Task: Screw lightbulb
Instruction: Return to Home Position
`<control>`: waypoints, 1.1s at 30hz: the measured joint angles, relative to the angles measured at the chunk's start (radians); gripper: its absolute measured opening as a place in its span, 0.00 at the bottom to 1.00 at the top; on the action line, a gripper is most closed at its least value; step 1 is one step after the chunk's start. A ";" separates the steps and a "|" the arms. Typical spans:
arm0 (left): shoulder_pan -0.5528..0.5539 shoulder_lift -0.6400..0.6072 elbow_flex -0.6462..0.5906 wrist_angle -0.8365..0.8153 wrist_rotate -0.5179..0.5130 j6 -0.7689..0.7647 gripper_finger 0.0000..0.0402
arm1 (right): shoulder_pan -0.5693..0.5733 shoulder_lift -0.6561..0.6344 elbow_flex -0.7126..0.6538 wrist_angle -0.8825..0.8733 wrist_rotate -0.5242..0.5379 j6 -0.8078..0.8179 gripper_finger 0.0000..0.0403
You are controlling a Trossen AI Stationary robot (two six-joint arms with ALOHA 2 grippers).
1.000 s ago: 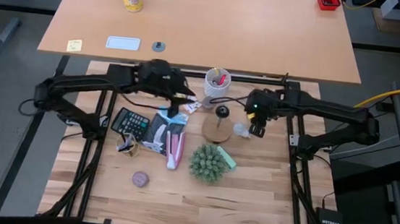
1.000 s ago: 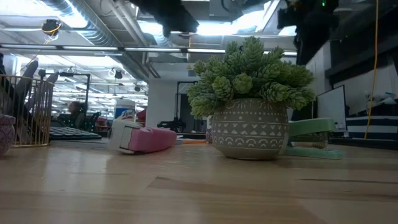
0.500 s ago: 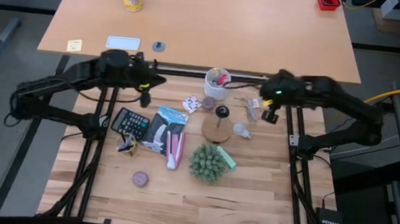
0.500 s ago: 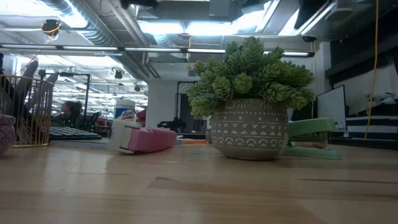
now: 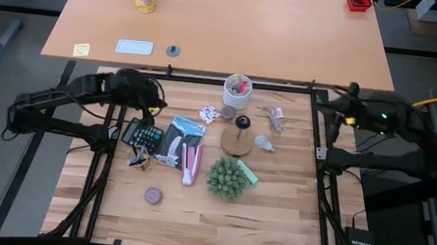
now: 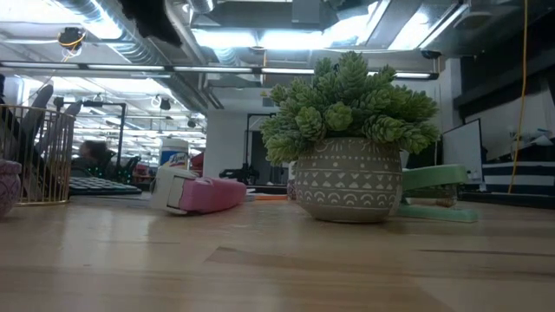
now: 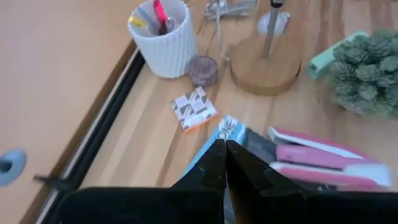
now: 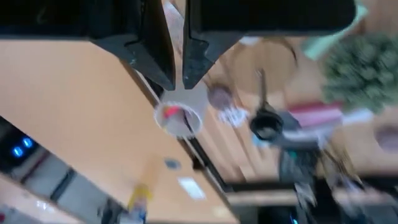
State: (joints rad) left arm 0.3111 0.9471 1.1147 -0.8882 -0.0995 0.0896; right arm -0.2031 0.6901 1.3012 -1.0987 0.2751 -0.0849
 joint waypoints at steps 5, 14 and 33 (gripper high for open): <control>-0.001 -0.008 -0.196 0.270 0.027 0.026 0.02 | 0.000 -0.231 -0.266 0.214 -0.071 0.046 0.09; 0.012 -0.008 -0.544 0.771 0.048 -0.038 0.03 | 0.000 -0.491 -0.656 0.403 -0.156 0.104 0.09; 0.035 -0.053 -0.933 1.198 0.050 -0.239 0.03 | 0.000 -0.538 -0.765 0.580 -0.190 0.212 0.09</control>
State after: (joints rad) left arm 0.3462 0.8940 0.1821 0.3094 -0.0498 -0.1498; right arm -0.2030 0.1520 0.5358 -0.5184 0.0851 0.1267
